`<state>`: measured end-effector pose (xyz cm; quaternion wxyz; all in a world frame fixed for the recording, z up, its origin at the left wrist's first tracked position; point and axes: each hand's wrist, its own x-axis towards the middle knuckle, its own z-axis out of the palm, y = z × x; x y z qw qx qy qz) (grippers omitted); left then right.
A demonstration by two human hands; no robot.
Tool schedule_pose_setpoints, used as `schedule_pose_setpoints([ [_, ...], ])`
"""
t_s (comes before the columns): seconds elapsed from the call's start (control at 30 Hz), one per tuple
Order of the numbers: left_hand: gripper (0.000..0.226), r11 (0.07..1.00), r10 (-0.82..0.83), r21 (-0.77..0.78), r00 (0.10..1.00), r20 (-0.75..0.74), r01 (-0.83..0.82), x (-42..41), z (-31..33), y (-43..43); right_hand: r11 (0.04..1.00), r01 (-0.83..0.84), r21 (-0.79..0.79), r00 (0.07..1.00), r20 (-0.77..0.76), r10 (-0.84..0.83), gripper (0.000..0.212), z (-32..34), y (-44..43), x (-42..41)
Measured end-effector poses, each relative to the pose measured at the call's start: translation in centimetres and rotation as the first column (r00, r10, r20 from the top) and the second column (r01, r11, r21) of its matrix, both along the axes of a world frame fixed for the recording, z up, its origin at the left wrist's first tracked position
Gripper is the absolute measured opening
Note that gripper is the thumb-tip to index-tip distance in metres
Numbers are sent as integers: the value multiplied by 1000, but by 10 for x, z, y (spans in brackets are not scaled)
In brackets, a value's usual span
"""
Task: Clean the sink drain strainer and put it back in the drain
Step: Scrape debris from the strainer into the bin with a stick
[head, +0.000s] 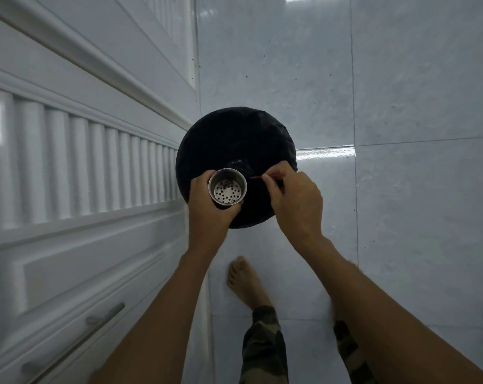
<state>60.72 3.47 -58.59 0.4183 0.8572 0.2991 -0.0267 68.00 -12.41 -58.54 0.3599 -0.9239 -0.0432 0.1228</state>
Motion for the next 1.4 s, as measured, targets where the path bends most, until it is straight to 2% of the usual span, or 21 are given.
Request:
schedule_pose_setpoints([
  [0.23,77,993,104,51,990,96,-109,22,103,-32,999,-12,40,996,92,8,13,106,-25,24],
  [0.43,74,969,228,44,947,229,-244,49,241,-67,993,-41,114,987,161,23,11,249,-48,49],
  [0.6,74,959,260,22,909,326,-283,63,357,-90,986,-75,149,956,292,29,9,371,-69,65],
  [0.83,80,931,298,53,834,465,-362,63,476,-86,957,-179,230,891,450,59,11,492,-56,70],
  [0.93,81,904,325,80,796,510,-421,43,504,-72,928,-244,280,872,483,84,10,524,-30,59],
  [1.07,82,843,411,98,750,519,-529,-3,523,-37,887,-374,272,841,503,200,10,544,21,27],
  [1.23,79,713,552,106,649,523,-693,-83,528,23,792,-549,265,784,491,379,9,548,94,-32],
  [1.4,78,545,680,133,529,507,-828,-175,510,92,683,-688,244,703,458,545,12,542,169,-92],
])
